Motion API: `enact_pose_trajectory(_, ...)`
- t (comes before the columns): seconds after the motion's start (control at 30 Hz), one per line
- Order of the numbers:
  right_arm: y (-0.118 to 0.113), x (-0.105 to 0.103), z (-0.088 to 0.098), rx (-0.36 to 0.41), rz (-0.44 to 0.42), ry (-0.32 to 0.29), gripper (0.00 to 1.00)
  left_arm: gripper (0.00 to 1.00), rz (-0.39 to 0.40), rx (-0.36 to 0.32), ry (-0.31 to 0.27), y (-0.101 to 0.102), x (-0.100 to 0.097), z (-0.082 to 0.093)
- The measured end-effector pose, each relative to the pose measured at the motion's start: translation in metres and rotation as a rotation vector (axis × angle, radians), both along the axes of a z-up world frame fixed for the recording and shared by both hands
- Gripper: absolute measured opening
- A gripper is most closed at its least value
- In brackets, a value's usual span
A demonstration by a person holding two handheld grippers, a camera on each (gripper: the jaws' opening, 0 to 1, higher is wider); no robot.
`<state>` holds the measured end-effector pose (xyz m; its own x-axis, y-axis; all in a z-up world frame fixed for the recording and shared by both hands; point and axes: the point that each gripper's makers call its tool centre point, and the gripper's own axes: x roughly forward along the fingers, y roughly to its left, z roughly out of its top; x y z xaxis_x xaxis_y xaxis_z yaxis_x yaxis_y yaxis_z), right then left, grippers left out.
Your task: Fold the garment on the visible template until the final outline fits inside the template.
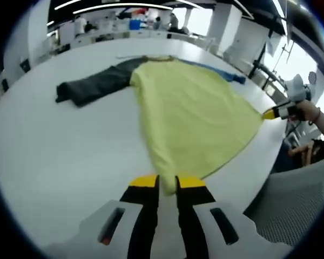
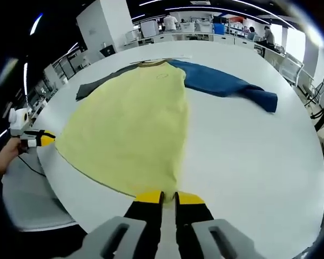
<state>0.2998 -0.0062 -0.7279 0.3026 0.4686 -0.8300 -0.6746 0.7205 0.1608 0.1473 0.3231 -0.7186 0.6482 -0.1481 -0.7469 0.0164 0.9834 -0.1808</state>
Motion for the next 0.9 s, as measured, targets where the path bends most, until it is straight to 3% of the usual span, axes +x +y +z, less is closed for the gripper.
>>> enact_pose_trajectory(0.37, -0.001, 0.001, -0.004, 0.001, 0.005, -0.001, 0.0, 0.07, 0.013, -0.013, 0.042, -0.002, -0.003, -0.011)
enact_pose_trajectory(0.57, -0.001, 0.0, -0.004, -0.004, 0.021, -0.007, 0.0, 0.01, -0.01, 0.013, 0.057, -0.002, -0.003, -0.013)
enact_pose_trajectory(0.9, -0.003, -0.007, -0.004, -0.01, 0.041, 0.006, 0.0, 0.0, -0.02, 0.016, 0.076, -0.001, -0.009, -0.013)
